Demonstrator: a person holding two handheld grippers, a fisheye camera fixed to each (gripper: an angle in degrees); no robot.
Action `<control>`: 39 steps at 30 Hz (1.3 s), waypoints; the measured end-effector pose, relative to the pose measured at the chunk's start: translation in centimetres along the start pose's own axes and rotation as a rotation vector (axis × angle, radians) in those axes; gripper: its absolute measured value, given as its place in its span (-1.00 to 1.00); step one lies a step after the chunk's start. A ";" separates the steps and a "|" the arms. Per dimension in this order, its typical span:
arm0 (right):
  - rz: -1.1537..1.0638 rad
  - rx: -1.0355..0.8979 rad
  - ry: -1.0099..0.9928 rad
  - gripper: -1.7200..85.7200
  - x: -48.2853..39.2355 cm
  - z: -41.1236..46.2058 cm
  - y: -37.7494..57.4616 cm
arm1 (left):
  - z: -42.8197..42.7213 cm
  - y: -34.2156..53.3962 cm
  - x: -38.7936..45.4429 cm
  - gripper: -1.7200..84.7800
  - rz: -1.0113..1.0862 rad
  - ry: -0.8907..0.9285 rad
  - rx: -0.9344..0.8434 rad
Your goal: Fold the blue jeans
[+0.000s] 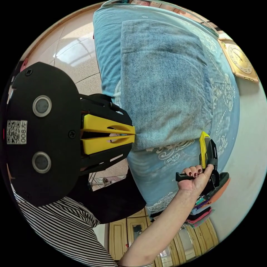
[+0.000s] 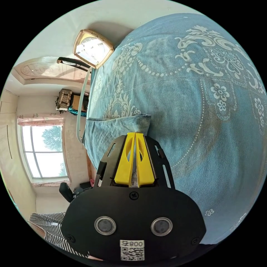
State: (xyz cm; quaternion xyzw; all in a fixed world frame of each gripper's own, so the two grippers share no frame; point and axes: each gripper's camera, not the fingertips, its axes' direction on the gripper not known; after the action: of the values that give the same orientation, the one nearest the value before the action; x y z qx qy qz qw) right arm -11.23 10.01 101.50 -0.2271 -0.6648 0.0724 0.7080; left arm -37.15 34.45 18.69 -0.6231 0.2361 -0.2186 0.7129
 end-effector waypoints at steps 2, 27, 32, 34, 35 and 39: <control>-0.052 -0.006 -0.068 -0.95 -0.1 -1.1 1.4 | -0.4 0.7 -1.1 -0.93 -0.035 0.078 0.024; 0.115 -0.249 -0.532 -0.71 1.8 2.2 11.5 | 1.8 4.7 -13.7 -0.91 -0.256 0.490 0.086; 0.131 -0.255 -0.577 -0.71 0.6 3.7 11.6 | 1.4 6.1 -15.9 -0.92 -0.250 0.492 0.107; 0.144 -0.241 -0.594 -0.73 0.4 4.2 11.5 | 1.2 6.6 -16.6 -0.92 -0.250 0.491 0.111; 0.147 -0.239 -0.601 -0.75 0.1 4.6 11.4 | 1.1 6.9 -17.2 -0.92 -0.252 0.494 0.115; 0.132 -0.242 -0.568 -0.79 -1.2 5.0 11.3 | 0.5 8.4 -19.0 -0.92 -0.268 0.523 0.145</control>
State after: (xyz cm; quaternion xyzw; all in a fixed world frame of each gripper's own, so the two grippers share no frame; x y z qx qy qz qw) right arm -13.97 20.67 95.72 -0.3234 -0.8234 0.0991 0.4556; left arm -51.78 47.49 11.68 -0.5187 0.3113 -0.4800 0.6354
